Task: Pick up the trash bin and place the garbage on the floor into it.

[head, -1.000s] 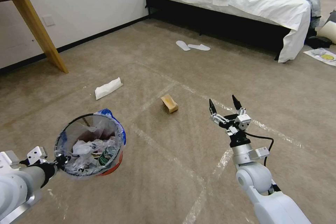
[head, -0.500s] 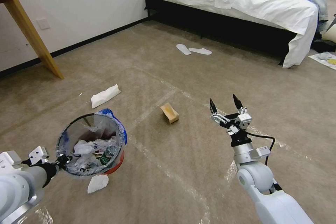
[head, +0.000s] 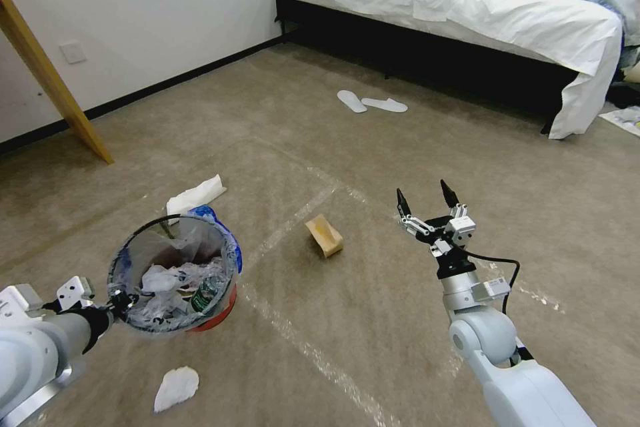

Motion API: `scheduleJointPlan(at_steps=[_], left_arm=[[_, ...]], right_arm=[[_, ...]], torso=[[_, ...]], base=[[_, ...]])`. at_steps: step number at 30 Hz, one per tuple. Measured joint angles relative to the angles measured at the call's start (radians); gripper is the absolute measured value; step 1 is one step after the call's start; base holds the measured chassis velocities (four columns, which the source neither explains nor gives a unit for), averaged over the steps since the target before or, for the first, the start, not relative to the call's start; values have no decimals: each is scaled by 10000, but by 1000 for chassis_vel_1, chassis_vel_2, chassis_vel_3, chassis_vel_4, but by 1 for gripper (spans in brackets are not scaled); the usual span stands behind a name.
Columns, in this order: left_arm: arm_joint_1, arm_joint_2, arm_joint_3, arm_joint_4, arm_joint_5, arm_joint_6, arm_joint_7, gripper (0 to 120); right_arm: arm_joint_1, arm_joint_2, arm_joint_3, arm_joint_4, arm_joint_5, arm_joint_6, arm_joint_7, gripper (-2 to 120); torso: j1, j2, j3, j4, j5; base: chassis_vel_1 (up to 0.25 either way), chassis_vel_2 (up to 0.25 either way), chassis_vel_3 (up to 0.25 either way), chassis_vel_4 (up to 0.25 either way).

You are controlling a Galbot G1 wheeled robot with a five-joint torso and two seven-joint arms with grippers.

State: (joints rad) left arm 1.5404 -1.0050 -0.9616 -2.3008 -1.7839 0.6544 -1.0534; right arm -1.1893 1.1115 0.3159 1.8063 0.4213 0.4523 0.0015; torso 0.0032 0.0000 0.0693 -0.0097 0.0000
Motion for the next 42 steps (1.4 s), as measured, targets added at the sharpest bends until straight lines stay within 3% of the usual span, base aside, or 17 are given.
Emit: scheduleJointPlan(at_steps=[32,39,42], left_arm=[[-249,112,74,118,-73,-85,-40,0],[-258,140,65,130,-90,-92,-50,0],[-255,185,8,123,-150,-103,-55,0]], right_arm=[[280,34,-321,-242,-442,222,326,100],[479,-707,-711,-197,-318,-69,660,100],[750,-1491,-1287,-102,124,-400,755,100]], torso=[[1,0,1,2,1],[-2,0,-1,1,2],[-1,0,0,0,1]], base=[[-111,114,116,-116],[0,0,0,0],[0,0,0,0]])
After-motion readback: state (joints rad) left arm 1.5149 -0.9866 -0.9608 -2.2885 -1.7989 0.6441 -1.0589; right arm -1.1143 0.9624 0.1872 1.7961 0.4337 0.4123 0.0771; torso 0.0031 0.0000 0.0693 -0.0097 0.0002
